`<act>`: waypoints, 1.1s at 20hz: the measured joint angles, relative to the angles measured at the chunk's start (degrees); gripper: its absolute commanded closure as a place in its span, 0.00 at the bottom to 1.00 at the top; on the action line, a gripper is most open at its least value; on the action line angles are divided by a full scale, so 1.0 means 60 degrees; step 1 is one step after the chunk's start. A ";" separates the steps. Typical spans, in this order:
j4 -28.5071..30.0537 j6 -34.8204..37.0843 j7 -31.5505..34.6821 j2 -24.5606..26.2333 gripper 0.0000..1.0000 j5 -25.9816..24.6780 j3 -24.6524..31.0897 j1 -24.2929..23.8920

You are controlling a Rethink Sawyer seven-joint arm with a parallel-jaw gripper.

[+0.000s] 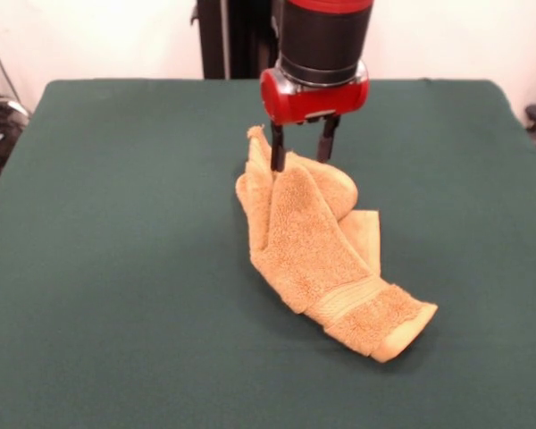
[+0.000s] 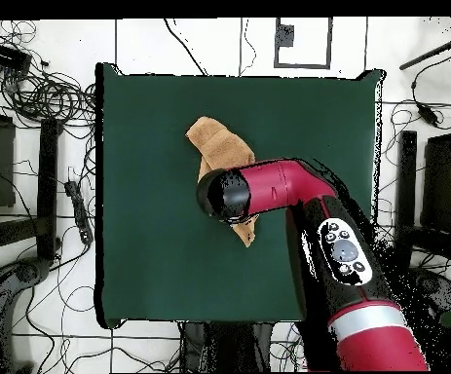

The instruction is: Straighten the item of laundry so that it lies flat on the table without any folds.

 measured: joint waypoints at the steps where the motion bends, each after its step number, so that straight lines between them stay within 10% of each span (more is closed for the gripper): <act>1: 0.0000 0.0000 0.0000 0.0002 0.00 -0.0004 0.0000 -0.0011; 22: -0.0003 -0.0166 0.0000 0.0454 0.00 -0.0326 0.0000 -0.0441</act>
